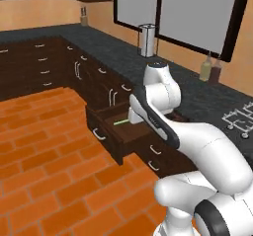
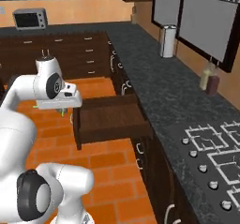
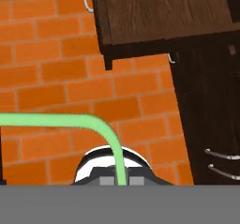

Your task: Take a straw from the drawer in front and place it inside the glass cup on the dining counter.

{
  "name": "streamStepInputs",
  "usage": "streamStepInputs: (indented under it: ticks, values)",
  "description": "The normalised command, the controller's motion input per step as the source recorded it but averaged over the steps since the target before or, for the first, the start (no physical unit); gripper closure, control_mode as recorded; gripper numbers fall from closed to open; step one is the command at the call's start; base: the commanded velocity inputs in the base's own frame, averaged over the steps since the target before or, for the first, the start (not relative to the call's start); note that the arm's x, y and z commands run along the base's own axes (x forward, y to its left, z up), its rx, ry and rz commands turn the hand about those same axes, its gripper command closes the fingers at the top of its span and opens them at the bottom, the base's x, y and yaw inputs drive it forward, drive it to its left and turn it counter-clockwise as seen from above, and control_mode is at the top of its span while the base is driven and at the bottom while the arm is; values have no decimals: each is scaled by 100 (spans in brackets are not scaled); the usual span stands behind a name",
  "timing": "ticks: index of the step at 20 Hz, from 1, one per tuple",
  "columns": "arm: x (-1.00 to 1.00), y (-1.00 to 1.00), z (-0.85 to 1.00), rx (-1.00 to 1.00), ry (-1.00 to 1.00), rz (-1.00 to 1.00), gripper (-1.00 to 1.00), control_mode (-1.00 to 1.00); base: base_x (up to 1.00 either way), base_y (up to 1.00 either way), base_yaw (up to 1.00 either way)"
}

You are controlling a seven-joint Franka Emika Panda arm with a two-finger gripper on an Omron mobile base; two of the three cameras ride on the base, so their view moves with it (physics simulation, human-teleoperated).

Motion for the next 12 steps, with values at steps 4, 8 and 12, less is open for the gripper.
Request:
streamStepInputs:
  ticks: [4, 8, 12]
  values:
    - [0, 0, 0, 0, 0, 0, 100, 100, -35, 41, 84]
    - [0, 0, 0, 0, 0, 0, 100, 100, -58, 19, 72]
    - [0, 0, 0, 0, 0, 0, 100, 100, -100, 0, 24]
